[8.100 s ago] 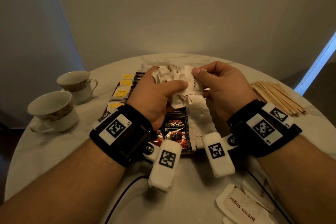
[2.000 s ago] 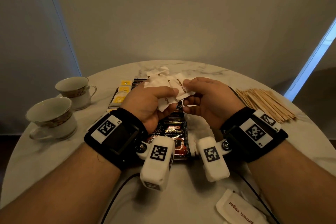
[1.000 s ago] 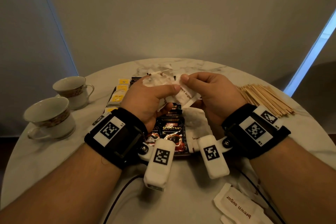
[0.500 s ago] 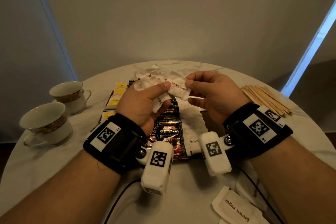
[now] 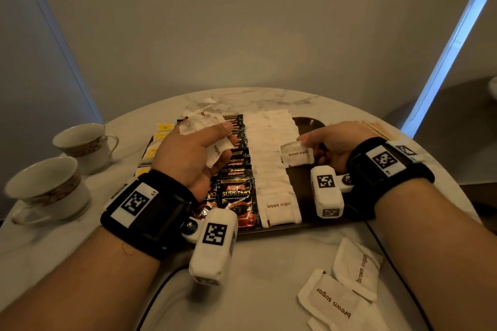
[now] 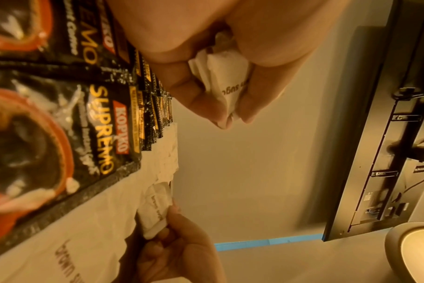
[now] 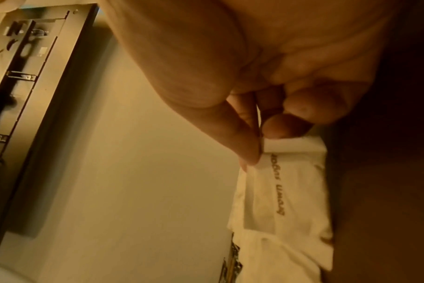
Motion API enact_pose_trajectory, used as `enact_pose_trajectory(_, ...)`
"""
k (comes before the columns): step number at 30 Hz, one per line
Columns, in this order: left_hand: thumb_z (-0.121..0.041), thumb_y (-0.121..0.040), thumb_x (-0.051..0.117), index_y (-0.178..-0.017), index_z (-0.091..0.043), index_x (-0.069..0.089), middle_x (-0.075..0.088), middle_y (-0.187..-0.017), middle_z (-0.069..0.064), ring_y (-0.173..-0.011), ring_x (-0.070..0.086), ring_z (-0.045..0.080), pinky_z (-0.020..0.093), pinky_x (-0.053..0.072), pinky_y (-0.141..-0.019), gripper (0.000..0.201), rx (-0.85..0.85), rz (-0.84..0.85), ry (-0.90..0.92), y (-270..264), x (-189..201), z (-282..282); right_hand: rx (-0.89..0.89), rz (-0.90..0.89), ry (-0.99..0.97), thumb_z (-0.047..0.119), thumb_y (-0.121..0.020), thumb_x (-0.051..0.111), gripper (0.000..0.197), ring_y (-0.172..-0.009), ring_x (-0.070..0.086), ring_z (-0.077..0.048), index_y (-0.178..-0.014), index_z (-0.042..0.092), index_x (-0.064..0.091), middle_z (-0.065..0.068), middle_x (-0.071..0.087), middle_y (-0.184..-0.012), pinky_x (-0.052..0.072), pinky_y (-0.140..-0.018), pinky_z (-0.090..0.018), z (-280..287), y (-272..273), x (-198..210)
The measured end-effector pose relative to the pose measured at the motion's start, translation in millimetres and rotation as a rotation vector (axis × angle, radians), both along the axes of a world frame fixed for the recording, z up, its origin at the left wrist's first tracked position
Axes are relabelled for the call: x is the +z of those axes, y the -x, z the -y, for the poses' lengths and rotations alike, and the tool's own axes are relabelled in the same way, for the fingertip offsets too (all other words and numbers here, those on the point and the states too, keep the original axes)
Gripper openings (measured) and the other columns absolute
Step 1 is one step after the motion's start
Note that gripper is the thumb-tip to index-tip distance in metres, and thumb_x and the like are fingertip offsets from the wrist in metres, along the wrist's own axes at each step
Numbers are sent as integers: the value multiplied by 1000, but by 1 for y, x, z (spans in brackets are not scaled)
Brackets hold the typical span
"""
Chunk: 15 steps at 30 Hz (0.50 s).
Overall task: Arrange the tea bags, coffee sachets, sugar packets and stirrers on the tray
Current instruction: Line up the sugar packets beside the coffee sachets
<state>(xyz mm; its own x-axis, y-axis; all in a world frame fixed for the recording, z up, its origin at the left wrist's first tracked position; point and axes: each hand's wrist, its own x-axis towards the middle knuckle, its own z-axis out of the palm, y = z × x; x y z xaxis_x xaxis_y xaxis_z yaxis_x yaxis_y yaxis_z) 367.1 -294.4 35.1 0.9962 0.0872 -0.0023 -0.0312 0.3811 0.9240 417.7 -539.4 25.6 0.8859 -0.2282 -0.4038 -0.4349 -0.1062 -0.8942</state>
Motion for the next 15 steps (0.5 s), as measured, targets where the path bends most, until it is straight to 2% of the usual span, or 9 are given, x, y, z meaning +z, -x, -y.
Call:
enact_pose_trajectory(5, -8, -89, 75, -98, -13, 69, 72, -74, 7, -68, 69, 16, 21, 52, -48, 13, 3, 11, 10, 0, 2, -2, 3, 9, 94, 0, -93, 66, 15, -83, 63, -18, -94, 12, 76, -11, 73, -105, 50, -63, -26, -3, -3, -5)
enact_pose_trajectory(10, -7, -87, 77, -106, -11, 69, 72, -76, 8, -69, 70, 17, 22, 52, -47, 20, 11, 8, 25, -1, 3, -2, -1, 17, 108, 1, -95, 64, 15, -74, 59, -14, -93, 11, 74, -12, 73, -103, 51, -63, -23, -6, -3, -4)
enact_pose_trajectory(13, -8, -86, 78, -107, -10, 69, 73, -77, 9, -68, 70, 17, 22, 52, -47, 22, 14, 5, 19, 0, 3, -2, -6, 23, 111, 0, -97, 61, 15, -69, 57, -13, -97, 9, 74, -10, 69, -97, 51, -63, -24, -7, -1, -3)
enact_pose_trajectory(15, -8, -86, 78, -104, -11, 69, 72, -77, 10, -68, 69, 17, 22, 53, -48, 20, 15, 5, 17, 1, 4, -2, -19, 68, 115, 0, -97, 61, 15, -71, 58, -16, -101, 8, 73, -10, 67, -93, 53, -67, -26, -8, 0, -2)
